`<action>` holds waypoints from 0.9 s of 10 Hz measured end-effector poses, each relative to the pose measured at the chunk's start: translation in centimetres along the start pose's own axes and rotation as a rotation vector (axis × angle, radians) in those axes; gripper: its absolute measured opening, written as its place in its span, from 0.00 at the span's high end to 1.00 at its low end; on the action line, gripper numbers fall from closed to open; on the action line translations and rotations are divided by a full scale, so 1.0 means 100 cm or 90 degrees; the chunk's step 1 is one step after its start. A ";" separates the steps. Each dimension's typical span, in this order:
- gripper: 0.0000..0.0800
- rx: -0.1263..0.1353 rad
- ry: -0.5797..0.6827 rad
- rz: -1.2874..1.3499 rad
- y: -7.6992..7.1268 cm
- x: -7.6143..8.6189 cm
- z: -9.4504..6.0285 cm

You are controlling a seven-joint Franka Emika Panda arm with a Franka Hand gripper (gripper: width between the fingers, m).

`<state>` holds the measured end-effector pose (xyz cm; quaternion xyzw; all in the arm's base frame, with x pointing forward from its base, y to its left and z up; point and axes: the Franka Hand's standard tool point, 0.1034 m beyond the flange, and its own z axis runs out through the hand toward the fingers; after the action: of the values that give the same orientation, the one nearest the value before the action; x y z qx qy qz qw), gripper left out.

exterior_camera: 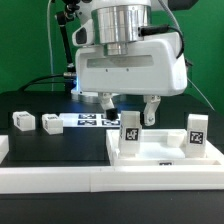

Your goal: Assemble square table

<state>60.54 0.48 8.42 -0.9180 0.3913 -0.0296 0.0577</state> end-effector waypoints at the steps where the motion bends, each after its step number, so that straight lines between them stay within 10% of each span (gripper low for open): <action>1: 0.19 0.000 0.001 -0.048 0.000 -0.001 0.000; 9: 0.19 -0.033 0.020 -0.482 -0.004 -0.005 0.002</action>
Offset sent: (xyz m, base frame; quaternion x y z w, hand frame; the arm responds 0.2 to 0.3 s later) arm -0.0099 0.0140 -0.0002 -0.0392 0.0368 -0.2384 0.9697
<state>60.53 1.10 8.24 -0.9982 0.0259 -0.0531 0.0136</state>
